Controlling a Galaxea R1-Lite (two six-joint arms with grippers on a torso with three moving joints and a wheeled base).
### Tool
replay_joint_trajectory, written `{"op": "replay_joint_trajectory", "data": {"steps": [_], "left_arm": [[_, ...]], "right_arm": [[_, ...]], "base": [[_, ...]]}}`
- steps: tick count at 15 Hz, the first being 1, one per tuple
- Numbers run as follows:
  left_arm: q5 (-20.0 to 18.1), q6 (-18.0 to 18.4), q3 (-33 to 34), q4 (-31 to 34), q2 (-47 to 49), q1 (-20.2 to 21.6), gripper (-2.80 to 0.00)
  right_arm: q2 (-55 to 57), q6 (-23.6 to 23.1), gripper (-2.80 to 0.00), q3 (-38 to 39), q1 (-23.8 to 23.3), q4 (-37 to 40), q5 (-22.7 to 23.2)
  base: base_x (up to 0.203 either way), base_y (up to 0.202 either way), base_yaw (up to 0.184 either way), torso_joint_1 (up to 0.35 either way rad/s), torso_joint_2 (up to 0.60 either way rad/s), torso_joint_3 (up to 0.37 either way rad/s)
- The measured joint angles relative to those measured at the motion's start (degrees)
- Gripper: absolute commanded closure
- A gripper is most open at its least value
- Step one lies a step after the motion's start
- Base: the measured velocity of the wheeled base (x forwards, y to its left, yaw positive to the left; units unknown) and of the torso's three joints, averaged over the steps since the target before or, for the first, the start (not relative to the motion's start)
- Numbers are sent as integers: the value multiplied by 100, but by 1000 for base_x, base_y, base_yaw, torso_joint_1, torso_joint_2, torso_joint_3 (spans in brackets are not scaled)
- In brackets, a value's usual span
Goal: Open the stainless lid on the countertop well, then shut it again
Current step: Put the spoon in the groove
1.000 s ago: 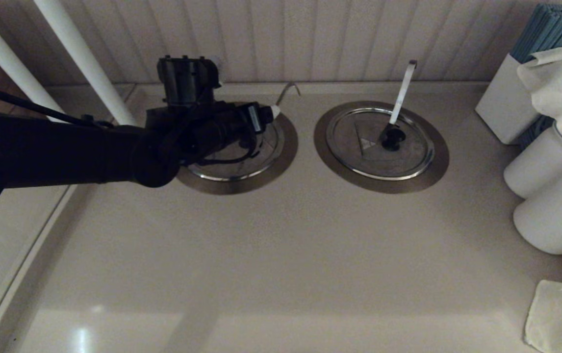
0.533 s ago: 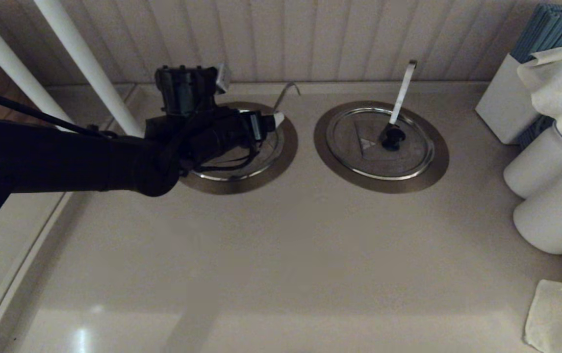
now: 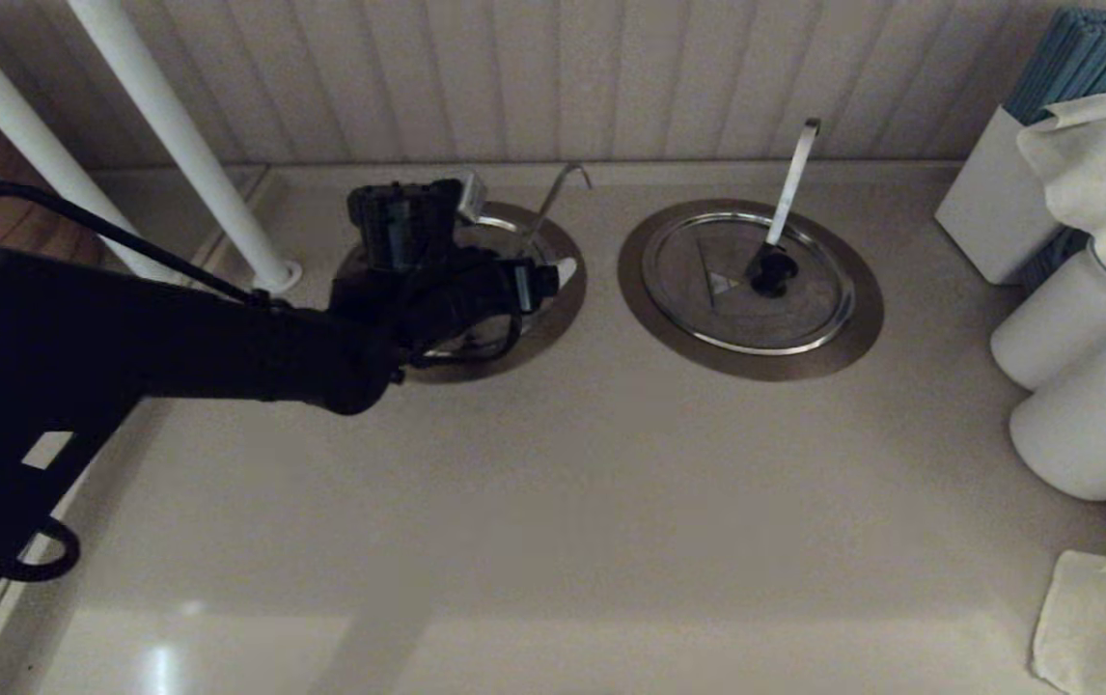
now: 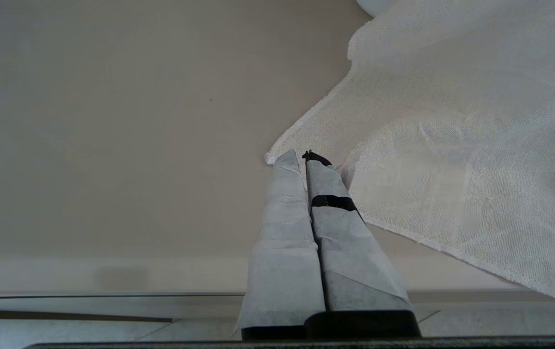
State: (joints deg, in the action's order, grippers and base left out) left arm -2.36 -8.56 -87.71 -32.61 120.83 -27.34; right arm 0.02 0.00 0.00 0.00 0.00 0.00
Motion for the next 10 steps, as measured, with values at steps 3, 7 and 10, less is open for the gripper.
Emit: {"op": "replay_joint_trajectory", "data": {"steps": [3,7,10], "left_arm": [[24,110,-71,-291,198,0,-280],[147,126,-414,-352,465,50,-280],[513,158,-837,-391,742,159,-280]], "right_arm": [[0,0,0,0,0,0,0],[0,0,0,0,0,0,-1],[0,0,0,0,0,0,0]], "base": [[0,0,0,0,0,0],[0,0,0,0,0,0],[0,0,0,0,0,0]]}}
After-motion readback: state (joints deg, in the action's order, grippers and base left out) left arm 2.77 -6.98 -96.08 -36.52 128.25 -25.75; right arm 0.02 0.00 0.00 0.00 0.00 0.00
